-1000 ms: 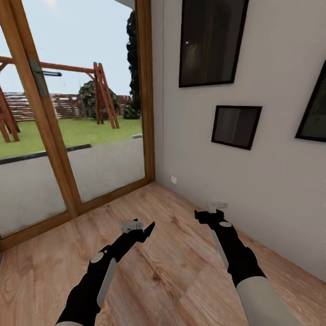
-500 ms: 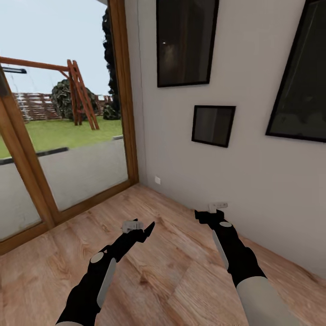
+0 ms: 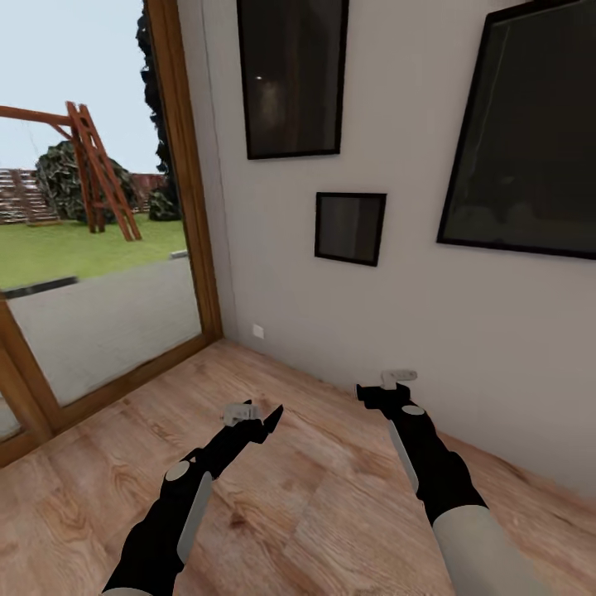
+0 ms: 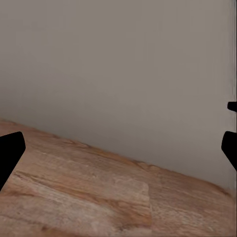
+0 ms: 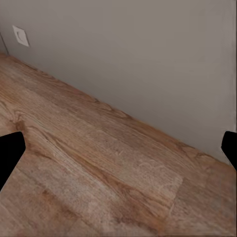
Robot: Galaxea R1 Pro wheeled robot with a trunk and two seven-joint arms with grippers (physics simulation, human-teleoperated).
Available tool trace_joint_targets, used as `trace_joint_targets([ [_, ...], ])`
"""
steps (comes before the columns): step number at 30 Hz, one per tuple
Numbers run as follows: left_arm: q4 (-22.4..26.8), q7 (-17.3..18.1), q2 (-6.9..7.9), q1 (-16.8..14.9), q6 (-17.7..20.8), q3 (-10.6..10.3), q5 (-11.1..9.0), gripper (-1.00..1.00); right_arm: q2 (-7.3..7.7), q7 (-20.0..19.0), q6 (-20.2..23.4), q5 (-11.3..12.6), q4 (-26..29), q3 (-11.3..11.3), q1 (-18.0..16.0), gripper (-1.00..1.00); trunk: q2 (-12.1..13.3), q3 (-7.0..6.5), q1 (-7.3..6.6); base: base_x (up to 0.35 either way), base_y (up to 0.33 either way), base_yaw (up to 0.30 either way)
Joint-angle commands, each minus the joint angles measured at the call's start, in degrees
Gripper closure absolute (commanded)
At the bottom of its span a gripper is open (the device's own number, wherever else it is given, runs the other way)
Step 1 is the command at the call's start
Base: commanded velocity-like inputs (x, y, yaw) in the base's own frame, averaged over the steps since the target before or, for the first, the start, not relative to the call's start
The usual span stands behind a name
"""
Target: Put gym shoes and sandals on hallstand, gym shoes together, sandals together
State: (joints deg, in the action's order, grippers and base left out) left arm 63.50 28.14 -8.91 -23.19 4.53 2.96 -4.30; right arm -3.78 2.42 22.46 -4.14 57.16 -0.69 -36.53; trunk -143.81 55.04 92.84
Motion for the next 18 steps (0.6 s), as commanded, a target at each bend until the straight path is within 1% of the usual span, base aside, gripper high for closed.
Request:
trace_joint_targets([
  [1, 0.05, 0.42, -0.05, -0.02, 0.48, 0.2, -0.45, -1.0, -0.01, 0.13, 0.35, -0.43, 0.06, -0.06, -0.04, -1.0, -0.03, 0.06, -0.01, 0.0, 0.0, -0.268],
  [18, 0.05, 0.42, -0.05, -0.02, 0.48, 0.2, -0.45, -1.0, -0.08, 0.13, 0.37, -0.43, 0.05, -0.01, -0.04, -1.0, -0.03, 0.06, -0.01, 0.0, 0.0, -0.268],
])
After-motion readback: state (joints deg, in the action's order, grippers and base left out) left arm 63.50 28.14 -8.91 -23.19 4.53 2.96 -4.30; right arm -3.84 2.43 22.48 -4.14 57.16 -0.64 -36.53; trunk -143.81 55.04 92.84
